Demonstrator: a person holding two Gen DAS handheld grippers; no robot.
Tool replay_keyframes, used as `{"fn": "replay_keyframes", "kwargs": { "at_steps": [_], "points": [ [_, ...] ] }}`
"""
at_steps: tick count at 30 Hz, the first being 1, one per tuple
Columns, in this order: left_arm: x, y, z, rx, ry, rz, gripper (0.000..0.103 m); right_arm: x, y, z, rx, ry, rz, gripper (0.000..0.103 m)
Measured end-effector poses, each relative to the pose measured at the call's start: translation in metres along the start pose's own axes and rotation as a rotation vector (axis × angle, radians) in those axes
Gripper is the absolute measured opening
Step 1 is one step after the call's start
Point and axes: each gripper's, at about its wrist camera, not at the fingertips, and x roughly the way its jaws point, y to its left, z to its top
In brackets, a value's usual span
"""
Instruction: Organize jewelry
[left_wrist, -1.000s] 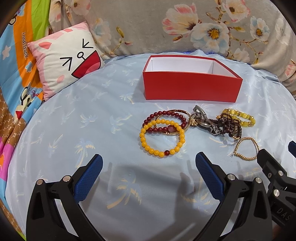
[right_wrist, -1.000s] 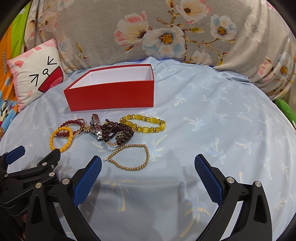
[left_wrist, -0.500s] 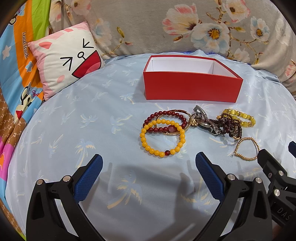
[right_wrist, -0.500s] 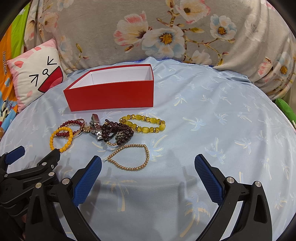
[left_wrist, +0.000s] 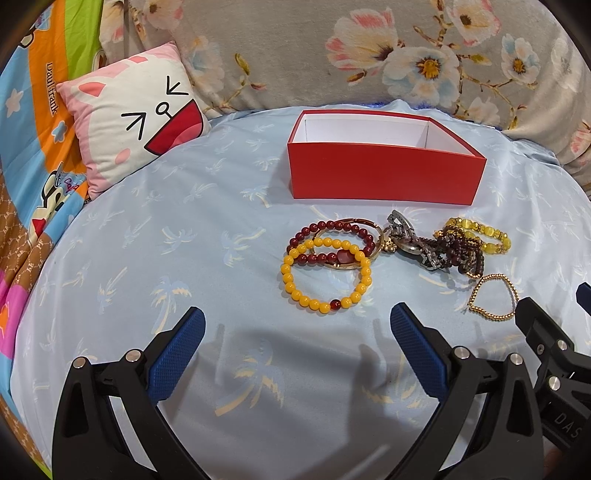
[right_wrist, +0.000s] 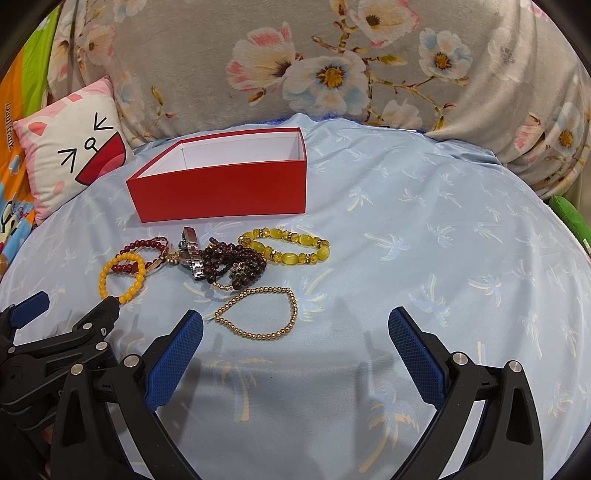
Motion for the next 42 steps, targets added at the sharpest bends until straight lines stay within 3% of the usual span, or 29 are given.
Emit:
{"fn": "replay_keyframes", "kwargs": {
  "at_steps": [21, 34, 37, 41, 42],
  "points": [
    [0.001, 0.002, 0.000, -0.005, 0.004, 0.001, 0.096, 0.000, 0.000, 0.000, 0.001, 0.001, 0.002, 0.096],
    [0.014, 0.039, 0.008, -0.106, 0.042, -0.047, 0.096, 0.004, -0.010, 0.002, 0.036, 0.031, 0.023, 0.096],
    [0.026, 0.041, 0.012, -0.107, 0.065, -0.058, 0.093, 0.006, -0.007, 0.002, 0.028, 0.039, 0.025, 0.096],
    [0.043, 0.035, 0.016, -0.084, 0.104, -0.063, 0.077, 0.009, -0.006, 0.002, 0.021, 0.047, 0.029, 0.096],
    [0.047, 0.034, 0.016, -0.080, 0.119, -0.070, 0.069, 0.009, -0.006, 0.002, 0.020, 0.049, 0.030, 0.096]
  ]
}}
